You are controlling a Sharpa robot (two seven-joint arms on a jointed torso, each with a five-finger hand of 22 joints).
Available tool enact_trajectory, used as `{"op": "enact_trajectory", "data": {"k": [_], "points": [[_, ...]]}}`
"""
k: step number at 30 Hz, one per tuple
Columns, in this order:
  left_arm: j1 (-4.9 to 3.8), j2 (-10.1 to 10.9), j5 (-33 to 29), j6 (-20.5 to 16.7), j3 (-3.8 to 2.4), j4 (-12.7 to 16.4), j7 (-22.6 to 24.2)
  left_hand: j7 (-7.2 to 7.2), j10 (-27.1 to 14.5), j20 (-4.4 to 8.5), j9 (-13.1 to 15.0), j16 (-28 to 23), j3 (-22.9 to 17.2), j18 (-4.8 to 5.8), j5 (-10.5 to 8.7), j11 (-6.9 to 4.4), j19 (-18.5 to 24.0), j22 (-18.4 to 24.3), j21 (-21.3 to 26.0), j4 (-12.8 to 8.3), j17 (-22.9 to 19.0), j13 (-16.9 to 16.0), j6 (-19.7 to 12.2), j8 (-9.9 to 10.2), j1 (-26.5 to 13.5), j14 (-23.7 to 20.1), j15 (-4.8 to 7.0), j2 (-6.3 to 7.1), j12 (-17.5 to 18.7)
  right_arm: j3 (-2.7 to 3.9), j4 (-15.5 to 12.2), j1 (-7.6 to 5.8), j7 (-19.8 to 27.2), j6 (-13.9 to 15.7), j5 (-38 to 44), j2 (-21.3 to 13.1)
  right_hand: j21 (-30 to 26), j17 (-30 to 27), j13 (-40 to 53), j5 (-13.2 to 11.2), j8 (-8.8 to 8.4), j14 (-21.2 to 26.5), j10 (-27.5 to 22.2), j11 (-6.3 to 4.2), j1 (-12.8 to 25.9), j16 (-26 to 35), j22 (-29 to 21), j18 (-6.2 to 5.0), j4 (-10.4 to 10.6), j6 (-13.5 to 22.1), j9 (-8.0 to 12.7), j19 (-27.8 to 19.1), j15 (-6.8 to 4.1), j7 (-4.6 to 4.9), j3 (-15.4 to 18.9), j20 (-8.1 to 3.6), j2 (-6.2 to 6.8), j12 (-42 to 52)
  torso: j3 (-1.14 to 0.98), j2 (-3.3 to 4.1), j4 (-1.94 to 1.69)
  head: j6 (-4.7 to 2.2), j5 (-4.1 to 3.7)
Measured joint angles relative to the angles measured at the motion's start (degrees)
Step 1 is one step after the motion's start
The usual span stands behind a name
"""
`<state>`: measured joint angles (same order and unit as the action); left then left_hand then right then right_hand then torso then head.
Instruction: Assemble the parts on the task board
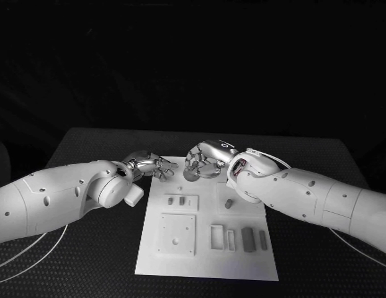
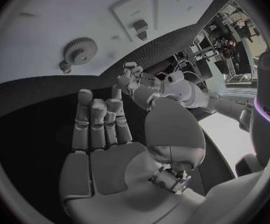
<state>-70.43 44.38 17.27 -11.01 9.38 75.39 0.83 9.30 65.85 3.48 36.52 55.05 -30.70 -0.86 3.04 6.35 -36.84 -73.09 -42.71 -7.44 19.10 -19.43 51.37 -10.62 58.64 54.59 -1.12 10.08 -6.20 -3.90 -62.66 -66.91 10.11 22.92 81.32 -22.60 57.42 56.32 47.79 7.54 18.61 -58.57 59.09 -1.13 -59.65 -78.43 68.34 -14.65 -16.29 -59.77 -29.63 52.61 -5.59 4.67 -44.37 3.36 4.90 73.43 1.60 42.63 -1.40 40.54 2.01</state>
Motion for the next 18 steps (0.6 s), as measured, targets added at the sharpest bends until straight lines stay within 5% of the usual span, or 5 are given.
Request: {"op": "enact_trajectory", "data": {"k": [8,18], "points": [[0.0,-0.32,-1.13,1.88,0.05,0.09,-0.71,-0.69,2.97,0.0,-0.71,-0.65,1.08,0.0,0.0,-0.92,0.0,0.11,0.79,1.15,0.29,1.0,1.36,-0.87,-3.13,0.5,0.1,-1.99,0.0,0.15,-0.4,-0.01,-0.12,0.13,-0.21,0.19,0.0,0.0,0.0,0.0,0.0,0.0,0.0,0.0,0.0,0.0,0.05,0.0,-0.17,-0.03,0.0,0.0,0.01,-0.02,-0.16,0.0,0.01,0.0,0.03,0.02,-0.07,-0.19,-0.03],[0.0,-0.68,-5.15,3.35,0.05,0.67,-0.66,-1.13,3.98,0.0,-1.33,-1.14,1.68,0.0,0.0,-1.53,0.0,0.11,1.24,2.32,0.5,1.8,1.97,-1.42,-5.08,0.5,0.1,-2.05,0.53,0.15,-0.23,-0.01,-0.24,0.13,-0.28,0.63,0.0,0.0,0.0,0.0,-0.05,0.17,0.0,0.0,-0.01,0.0,0.05,0.0,-0.17,-0.02,0.0,-0.01,-0.11,-0.02,-0.15,0.01,0.01,0.0,0.04,0.09,-0.09,-0.19,-0.17]]}}
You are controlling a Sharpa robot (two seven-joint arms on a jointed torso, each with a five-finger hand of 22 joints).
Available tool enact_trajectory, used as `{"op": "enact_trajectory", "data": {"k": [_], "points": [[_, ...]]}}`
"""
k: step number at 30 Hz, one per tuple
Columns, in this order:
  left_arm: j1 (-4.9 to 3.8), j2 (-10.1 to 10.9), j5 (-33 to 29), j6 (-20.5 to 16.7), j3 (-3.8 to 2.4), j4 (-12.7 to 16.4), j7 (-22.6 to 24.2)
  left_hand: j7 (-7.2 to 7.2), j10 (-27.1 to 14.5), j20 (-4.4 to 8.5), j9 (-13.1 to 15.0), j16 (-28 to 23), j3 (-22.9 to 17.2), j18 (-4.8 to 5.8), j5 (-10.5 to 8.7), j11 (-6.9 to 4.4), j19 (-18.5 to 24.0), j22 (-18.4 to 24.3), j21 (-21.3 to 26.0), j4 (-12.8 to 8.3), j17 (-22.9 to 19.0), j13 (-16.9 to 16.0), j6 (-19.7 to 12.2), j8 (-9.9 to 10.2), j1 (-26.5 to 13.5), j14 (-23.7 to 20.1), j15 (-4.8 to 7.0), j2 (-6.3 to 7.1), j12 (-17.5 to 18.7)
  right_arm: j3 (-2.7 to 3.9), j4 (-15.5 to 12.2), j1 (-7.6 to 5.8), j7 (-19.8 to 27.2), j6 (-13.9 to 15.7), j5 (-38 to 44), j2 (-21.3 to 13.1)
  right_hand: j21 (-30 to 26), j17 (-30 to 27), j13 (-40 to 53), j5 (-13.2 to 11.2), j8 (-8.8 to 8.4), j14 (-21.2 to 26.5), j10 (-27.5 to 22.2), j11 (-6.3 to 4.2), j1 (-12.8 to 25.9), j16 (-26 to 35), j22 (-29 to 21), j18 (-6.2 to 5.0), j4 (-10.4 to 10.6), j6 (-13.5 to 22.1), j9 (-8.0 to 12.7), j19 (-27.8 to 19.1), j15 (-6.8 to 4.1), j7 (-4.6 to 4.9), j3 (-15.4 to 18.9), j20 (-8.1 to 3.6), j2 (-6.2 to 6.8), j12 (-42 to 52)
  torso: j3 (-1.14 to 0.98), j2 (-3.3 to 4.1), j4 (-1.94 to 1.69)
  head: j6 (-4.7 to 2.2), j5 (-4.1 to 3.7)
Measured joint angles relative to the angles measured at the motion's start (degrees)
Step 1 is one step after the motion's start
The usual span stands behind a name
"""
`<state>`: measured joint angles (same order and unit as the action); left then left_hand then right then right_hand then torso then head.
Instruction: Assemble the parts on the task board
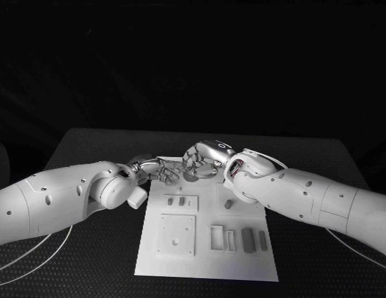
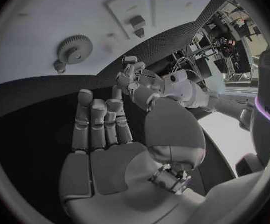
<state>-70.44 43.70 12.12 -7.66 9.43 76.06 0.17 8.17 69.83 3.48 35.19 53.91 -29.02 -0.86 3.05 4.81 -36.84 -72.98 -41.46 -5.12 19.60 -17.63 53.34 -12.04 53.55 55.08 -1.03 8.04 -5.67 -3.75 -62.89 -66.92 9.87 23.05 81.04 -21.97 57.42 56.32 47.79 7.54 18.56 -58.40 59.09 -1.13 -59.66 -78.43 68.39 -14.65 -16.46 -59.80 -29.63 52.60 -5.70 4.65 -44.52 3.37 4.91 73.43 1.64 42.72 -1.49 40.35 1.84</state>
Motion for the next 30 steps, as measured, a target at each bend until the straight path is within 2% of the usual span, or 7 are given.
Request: {"op": "enact_trajectory", "data": {"k": [1,5,10,17,21,30], "points": [[0.0,-0.01,-0.52,0.0,0.0,0.11,0.0,0.0,0.0,0.0,-0.14,-0.26,-0.18,0.0,0.0,0.0,0.0,0.0,0.0,-0.46,0.0,0.18,0.0,0.0,0.04,-0.06,-0.06,0.04,0.36,0.0,0.0,0.0,-0.01,0.0,0.0,0.01,0.0,0.0,0.02,0.0,-0.01,0.0,0.0,0.0,0.0,0.0,0.0,0.0,0.0,0.0,0.0,0.0,0.0,0.0,0.0,0.0,0.0,0.0,0.0,0.01,0.0,0.01,-0.01],[0.0,-0.01,-3.03,-0.45,0.09,0.61,-0.01,1.48,0.3,0.0,-0.99,-0.96,-0.72,0.0,0.0,0.3,0.0,-0.07,0.0,-2.8,0.0,0.87,-1.96,0.9,2.43,-0.31,-0.31,0.28,0.98,0.0,-0.23,0.0,-0.49,0.15,-0.53,-0.12,0.0,0.0,0.04,0.0,-0.14,0.0,0.0,0.0,0.0,0.0,0.0,0.0,0.0,0.0,0.0,0.0,0.01,0.0,0.0,0.0,0.0,0.0,-0.01,0.01,0.01,-0.03,-0.02],[0.0,0.23,-4.83,-2.38,0.15,1.21,0.51,1.85,-0.22,0.0,-1.06,-1.63,-1.21,0.0,0.0,0.82,0.0,-0.07,0.23,-4.4,-0.01,1.52,-2.48,0.88,4.16,-0.31,-0.31,0.63,1.51,0.0,-0.4,0.0,-1.77,0.27,-3.72,-0.22,0.0,0.0,0.04,0.0,-0.06,0.01,0.21,0.21,0.0,0.0,0.0,0.0,-0.01,0.01,0.0,0.0,0.02,0.01,0.01,0.0,0.0,0.0,0.0,0.01,0.0,-0.15,-0.05],[0.01,0.4,-7.87,-7.95,0.15,1.84,3.86,1.44,-0.04,0.21,-1.06,-2.46,-1.73,-0.01,0.0,1.0,-0.22,-0.07,0.56,-6.64,-0.01,2.17,-2.89,-0.4,6.15,-0.11,-0.52,1.43,1.51,0.03,0.23,0.0,-4.39,0.15,-10.86,-0.15,0.0,-0.06,0.1,0.91,0.13,-0.23,0.41,0.0,0.49,0.0,0.05,0.0,-0.02,0.02,0.0,0.22,-0.21,0.02,0.01,-0.21,-0.01,0.0,-0.02,0.01,0.02,-0.33,-0.09],[0.01,0.26,-9.7,-10.65,0.18,2.47,5.54,1.65,-0.32,0.21,-1.16,-3.28,-1.98,0.0,0.0,1.35,-0.22,0.0,1.15,-6.89,-0.08,2.62,-3.09,-0.77,6.49,-0.33,-0.74,1.77,1.74,0.06,0.41,0.0,-5.72,0.16,-13.96,0.08,0.0,-0.06,0.1,1.12,0.13,-0.24,0.41,0.0,0.85,0.0,0.05,0.0,-0.07,0.02,0.0,0.22,-0.2,0.03,0.07,-0.21,-0.23,0.0,-0.02,0.01,0.04,-0.42,-0.12],[0.01,-0.41,-12.98,-15.33,0.25,4.06,7.32,1.65,-0.32,-0.01,-1.19,-3.61,-2.31,0.0,0.0,1.35,-0.44,0.26,1.43,-7.22,-0.09,3.01,-3.1,-1.72,6.92,-0.12,-0.95,2.21,1.74,0.29,0.52,0.0,-8.45,0.37,-17.28,0.74,0.0,-0.06,0.14,1.11,0.1,-0.25,0.41,0.0,0.85,0.0,0.05,0.0,-0.08,0.04,0.0,0.21,-0.18,0.04,0.08,-0.21,-0.23,0.0,-0.01,0.01,-0.01,-0.83,-0.02]]}}
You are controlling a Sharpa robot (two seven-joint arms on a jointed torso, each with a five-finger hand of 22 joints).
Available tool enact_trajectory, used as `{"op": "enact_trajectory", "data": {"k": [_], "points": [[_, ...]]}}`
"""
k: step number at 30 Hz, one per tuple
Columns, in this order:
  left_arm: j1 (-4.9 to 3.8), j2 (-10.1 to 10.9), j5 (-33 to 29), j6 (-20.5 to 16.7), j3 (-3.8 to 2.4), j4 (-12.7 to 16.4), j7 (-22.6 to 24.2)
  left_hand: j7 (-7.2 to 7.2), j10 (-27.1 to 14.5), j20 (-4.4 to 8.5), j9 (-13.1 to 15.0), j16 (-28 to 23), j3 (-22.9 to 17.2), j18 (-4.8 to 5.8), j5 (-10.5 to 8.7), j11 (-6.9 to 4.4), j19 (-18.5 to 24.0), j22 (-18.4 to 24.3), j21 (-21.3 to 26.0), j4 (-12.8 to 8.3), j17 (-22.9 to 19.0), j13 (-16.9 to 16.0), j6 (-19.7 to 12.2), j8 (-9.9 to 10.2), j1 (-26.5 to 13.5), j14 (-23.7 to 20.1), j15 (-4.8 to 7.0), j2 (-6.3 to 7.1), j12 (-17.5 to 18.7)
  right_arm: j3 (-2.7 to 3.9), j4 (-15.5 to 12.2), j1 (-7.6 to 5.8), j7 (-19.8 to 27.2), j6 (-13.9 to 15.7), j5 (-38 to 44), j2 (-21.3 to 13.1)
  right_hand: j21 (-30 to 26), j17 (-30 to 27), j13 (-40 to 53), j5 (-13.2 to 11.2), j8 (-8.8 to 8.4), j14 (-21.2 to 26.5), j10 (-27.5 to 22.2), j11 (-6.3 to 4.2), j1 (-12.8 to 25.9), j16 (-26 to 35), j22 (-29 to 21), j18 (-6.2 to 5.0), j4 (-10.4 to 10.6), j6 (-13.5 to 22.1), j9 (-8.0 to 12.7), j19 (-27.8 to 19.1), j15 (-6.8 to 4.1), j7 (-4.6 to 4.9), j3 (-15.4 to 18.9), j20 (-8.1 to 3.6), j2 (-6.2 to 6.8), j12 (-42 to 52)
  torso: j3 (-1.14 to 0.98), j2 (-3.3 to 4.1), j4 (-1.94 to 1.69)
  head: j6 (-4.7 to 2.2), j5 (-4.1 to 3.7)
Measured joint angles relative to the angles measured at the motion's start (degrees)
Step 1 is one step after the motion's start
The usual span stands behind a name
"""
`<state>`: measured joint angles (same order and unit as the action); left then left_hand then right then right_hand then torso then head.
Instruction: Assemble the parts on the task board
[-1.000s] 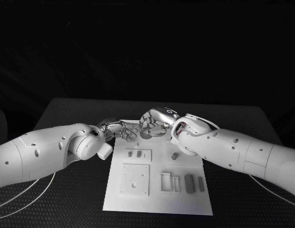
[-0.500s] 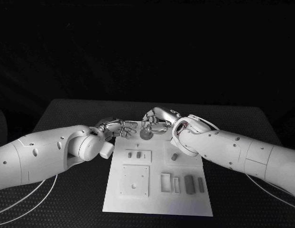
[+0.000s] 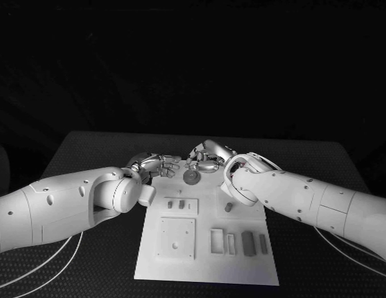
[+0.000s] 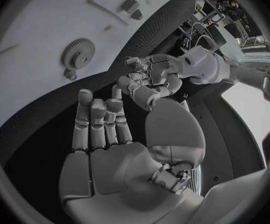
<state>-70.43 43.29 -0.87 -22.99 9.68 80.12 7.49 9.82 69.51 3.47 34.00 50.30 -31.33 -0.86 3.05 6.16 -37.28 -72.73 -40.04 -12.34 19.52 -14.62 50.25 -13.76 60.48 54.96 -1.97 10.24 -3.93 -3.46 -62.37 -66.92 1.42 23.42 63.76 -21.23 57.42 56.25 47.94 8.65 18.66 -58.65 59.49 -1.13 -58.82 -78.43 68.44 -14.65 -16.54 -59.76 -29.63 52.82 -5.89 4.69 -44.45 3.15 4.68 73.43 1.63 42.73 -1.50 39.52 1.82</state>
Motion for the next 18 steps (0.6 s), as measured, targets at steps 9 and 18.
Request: {"op": "enact_trajectory", "data": {"k": [9,18], "points": [[0.0,-0.43,0.1,-3.81,0.02,0.5,-1.16,-0.47,0.78,0.1,0.0,-0.34,-0.26,0.0,0.0,-0.17,-0.75,0.0,0.0,0.26,0.31,0.21,0.47,-1.37,0.01,0.77,0.13,1.13,-0.08,0.3,0.07,0.0,-1.32,0.53,-1.23,0.29,0.0,0.0,-0.01,0.23,-0.1,-0.07,0.0,0.0,-0.01,0.0,0.0,0.0,0.0,0.01,0.0,0.0,0.09,0.01,0.0,0.0,0.0,0.0,-0.03,-0.03,-0.01,-0.09,-0.03],[0.01,-0.75,1.65,-6.65,0.02,0.64,-2.86,-1.03,1.98,0.11,0.09,-0.34,-0.32,0.0,0.0,-0.76,-1.33,0.0,0.18,0.32,0.61,0.21,1.03,-2.84,0.58,1.35,0.54,1.68,-0.72,0.56,-0.39,0.0,-1.57,0.99,-1.65,0.39,0.0,0.0,-0.01,0.22,-0.28,-0.08,0.0,0.0,0.02,0.0,-0.01,0.0,-0.01,0.01,0.0,-0.01,0.11,0.01,0.01,0.01,-0.02,0.0,-0.03,-0.03,-0.04,-0.04,-0.14]]}}
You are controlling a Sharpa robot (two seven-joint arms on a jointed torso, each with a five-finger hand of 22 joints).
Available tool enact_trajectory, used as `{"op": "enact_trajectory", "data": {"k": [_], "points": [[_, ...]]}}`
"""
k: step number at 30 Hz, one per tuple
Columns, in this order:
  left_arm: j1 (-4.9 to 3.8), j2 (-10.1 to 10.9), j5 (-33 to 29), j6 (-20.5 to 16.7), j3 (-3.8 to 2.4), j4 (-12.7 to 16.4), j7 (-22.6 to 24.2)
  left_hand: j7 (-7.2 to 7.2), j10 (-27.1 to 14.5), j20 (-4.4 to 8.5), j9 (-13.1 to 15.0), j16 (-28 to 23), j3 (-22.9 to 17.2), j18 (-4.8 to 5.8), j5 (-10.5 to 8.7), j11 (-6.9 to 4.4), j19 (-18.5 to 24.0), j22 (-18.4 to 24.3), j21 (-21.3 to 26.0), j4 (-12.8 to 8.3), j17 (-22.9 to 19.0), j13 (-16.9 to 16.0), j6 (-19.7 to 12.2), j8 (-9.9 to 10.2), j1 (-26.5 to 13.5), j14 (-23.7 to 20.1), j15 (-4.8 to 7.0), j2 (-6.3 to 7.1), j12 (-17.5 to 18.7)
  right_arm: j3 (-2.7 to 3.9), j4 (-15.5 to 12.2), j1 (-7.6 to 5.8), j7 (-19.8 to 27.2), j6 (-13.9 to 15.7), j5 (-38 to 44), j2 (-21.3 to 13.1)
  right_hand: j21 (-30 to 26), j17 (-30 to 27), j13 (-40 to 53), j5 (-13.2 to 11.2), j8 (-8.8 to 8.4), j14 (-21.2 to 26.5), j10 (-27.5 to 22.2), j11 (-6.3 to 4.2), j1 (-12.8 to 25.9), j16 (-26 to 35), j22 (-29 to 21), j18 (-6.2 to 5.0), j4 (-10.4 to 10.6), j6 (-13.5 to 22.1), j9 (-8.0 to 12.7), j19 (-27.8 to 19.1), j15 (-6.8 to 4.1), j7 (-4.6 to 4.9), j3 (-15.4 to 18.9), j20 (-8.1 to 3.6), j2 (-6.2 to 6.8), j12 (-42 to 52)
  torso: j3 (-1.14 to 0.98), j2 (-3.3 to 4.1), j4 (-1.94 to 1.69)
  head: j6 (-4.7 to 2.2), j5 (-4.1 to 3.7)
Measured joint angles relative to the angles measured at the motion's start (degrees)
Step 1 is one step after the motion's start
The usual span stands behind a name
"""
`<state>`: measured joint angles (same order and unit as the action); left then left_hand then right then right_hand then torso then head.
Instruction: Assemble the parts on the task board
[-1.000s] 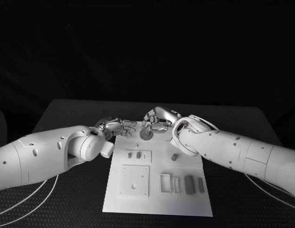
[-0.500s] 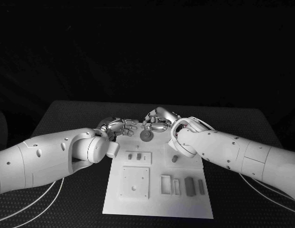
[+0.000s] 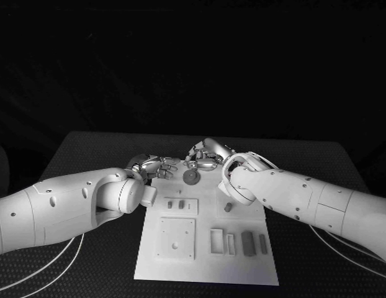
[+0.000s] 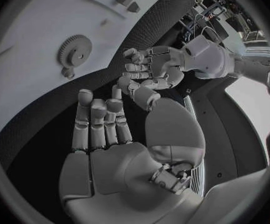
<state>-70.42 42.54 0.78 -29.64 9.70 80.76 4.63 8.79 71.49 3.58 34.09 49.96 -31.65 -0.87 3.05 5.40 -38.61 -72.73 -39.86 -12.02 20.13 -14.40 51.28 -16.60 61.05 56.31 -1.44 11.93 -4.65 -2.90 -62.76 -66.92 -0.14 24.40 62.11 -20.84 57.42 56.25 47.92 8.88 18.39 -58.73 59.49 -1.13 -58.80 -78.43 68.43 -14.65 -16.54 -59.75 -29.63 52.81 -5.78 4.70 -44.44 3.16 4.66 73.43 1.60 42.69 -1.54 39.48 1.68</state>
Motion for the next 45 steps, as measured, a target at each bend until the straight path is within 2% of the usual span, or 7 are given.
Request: {"op": "enact_trajectory", "data": {"k": [11,21,28,37,45], "points": [[0.0,-0.54,0.51,-0.97,0.0,0.04,-0.35,0.0,-0.01,0.2,0.0,-0.24,0.0,0.0,0.0,0.01,-0.2,0.05,0.04,0.0,0.12,0.06,0.0,-0.27,0.03,0.0,0.0,-0.03,0.0,0.02,-0.29,0.0,-0.03,0.05,-0.15,0.44,0.0,0.0,-0.01,0.0,0.23,0.0,0.0,0.0,0.21,0.0,-0.01,0.0,0.09,0.01,0.0,0.0,0.02,0.01,-0.09,0.0,-0.21,0.0,0.01,0.0,0.0,0.07,0.09],[0.0,-0.83,0.43,-0.99,-0.01,0.46,-0.17,-0.24,0.5,0.2,-0.04,-0.48,-0.16,0.0,0.0,-0.29,-0.2,0.05,0.27,-0.16,0.39,0.05,0.24,-1.34,0.7,0.42,0.01,-0.7,-0.4,0.02,-0.39,0.0,-0.04,0.07,-0.19,0.84,0.0,0.0,-0.01,0.23,0.22,0.07,0.0,0.0,0.29,0.0,0.04,0.0,0.1,0.01,0.0,0.0,0.1,0.01,-0.09,0.0,-0.12,0.0,0.02,0.0,0.04,0.14,0.1],[-0.01,-0.95,0.4,-0.96,-0.01,0.52,-0.16,-0.72,1.11,0.1,-0.22,-0.6,-0.25,0.0,0.0,-0.69,-0.51,0.04,0.42,-0.58,0.6,0.05,0.72,-2.34,1.38,0.92,0.1,-1.38,-0.67,0.02,-0.47,0.0,-0.04,0.08,-0.2,0.88,0.0,0.0,-0.02,0.22,0.21,0.07,0.0,0.0,0.36,0.0,0.04,0.0,0.09,0.01,0.0,-0.01,0.12,0.01,-0.09,0.0,-0.05,-0.22,0.03,0.0,0.03,0.15,0.05],[-0.01,-0.96,-0.1,-0.99,-0.01,0.49,0.5,-1.13,1.98,0.0,-0.77,-2.14,-0.95,0.0,0.0,-0.83,-0.82,0.28,1.12,-1.91,0.63,0.35,1.13,-3.6,3.11,1.97,0.3,-3.11,-0.67,0.02,-0.7,0.01,-0.07,0.07,-0.21,0.94,0.0,0.0,0.03,0.22,0.16,0.21,-0.01,0.0,0.35,0.0,0.04,0.0,0.09,0.01,0.0,-0.01,0.0,0.01,-0.09,0.01,-0.05,-0.22,0.04,-0.01,0.01,0.2,0.16],[-0.01,-1.06,-0.76,-1.05,-0.02,0.58,1.1,-1.33,2.86,0.2,-1.28,-4.0,-1.19,0.0,0.0,-1.02,-1.03,0.67,1.72,-2.15,0.64,0.54,1.33,-4.22,3.49,3.07,0.4,-3.49,-0.67,0.02,-0.9,0.02,-0.14,0.05,-0.21,0.96,0.01,0.0,0.03,0.22,0.02,0.06,-0.01,0.0,0.35,0.0,0.04,0.0,0.09,0.01,0.0,-0.01,-0.15,0.01,-0.09,0.01,-0.04,-0.22,0.01,-0.01,0.04,0.22,0.21]]}}
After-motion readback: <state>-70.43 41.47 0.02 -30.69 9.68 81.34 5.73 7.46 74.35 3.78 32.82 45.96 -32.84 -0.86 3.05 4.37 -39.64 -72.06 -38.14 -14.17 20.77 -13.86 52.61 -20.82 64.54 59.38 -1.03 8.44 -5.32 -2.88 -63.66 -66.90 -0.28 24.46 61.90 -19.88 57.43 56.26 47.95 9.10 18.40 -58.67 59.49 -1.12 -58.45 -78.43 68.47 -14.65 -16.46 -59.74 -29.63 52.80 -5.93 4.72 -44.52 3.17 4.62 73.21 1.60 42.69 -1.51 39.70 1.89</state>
